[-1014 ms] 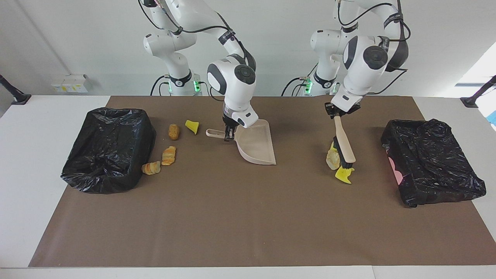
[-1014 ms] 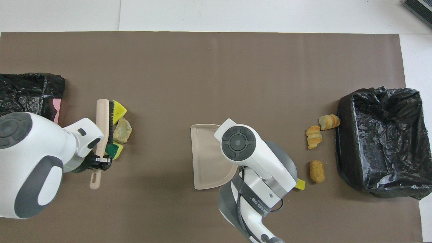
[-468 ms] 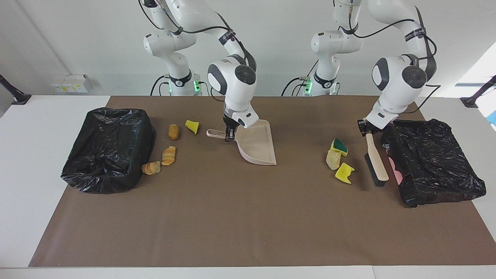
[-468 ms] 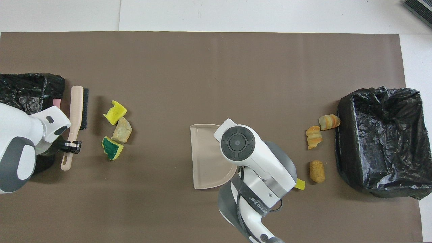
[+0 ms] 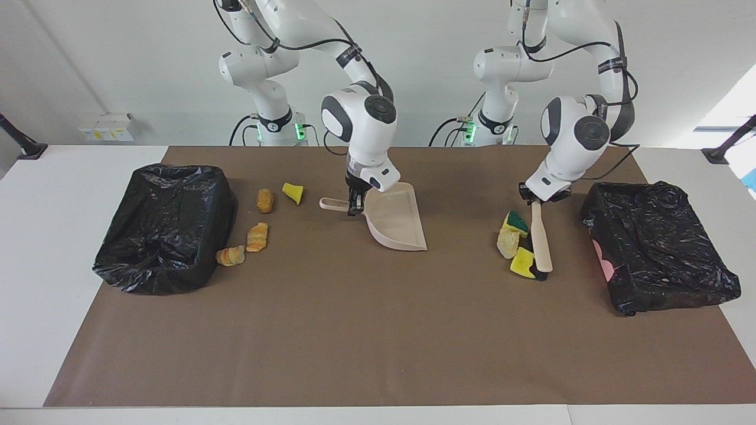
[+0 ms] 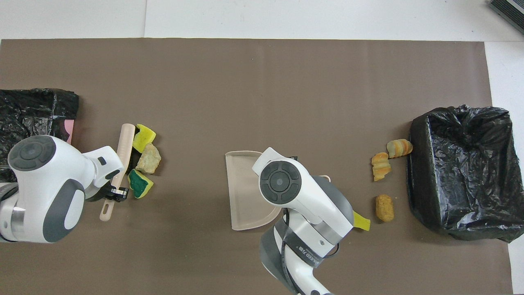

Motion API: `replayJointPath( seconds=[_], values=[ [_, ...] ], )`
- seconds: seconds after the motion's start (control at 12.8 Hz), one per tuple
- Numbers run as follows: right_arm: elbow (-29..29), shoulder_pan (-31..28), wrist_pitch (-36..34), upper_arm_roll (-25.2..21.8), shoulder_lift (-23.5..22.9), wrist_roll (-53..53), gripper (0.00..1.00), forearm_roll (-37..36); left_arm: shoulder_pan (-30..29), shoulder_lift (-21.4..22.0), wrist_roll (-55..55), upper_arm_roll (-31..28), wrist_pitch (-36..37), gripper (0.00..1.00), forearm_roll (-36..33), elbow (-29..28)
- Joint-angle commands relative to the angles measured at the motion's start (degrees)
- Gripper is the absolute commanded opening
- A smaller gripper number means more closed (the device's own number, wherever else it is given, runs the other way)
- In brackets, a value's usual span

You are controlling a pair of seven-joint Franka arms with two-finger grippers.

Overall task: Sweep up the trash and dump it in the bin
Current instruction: 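Sweep the sponge pieces with the left gripper's brush toward the dustpan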

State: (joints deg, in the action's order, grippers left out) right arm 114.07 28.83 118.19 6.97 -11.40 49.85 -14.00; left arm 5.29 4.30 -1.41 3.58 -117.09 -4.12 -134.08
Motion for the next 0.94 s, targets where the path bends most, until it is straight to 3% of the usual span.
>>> replayJointPath(
  seconds=[0.0, 0.47, 0.86],
  values=[
    [1.0, -0.1, 1.3, 0.3, 0.1, -3.8, 0.00, -1.3, 6.4, 4.5, 2.9, -0.4, -0.1, 0.00, 1.5, -4.3],
    [1.1, 0.7, 2.3, 0.3, -1.1, -7.5, 0.00, -1.3, 21.3, 7.0, 9.6, -0.4, 0.5, 0.00, 9.0, -5.6],
    [1.5, 0.7, 2.7, 0.3, -1.1, -7.6, 0.00, -1.0, 27.8, 7.3, 15.2, -0.3, 1.0, 0.00, 14.7, -4.0]
  ],
)
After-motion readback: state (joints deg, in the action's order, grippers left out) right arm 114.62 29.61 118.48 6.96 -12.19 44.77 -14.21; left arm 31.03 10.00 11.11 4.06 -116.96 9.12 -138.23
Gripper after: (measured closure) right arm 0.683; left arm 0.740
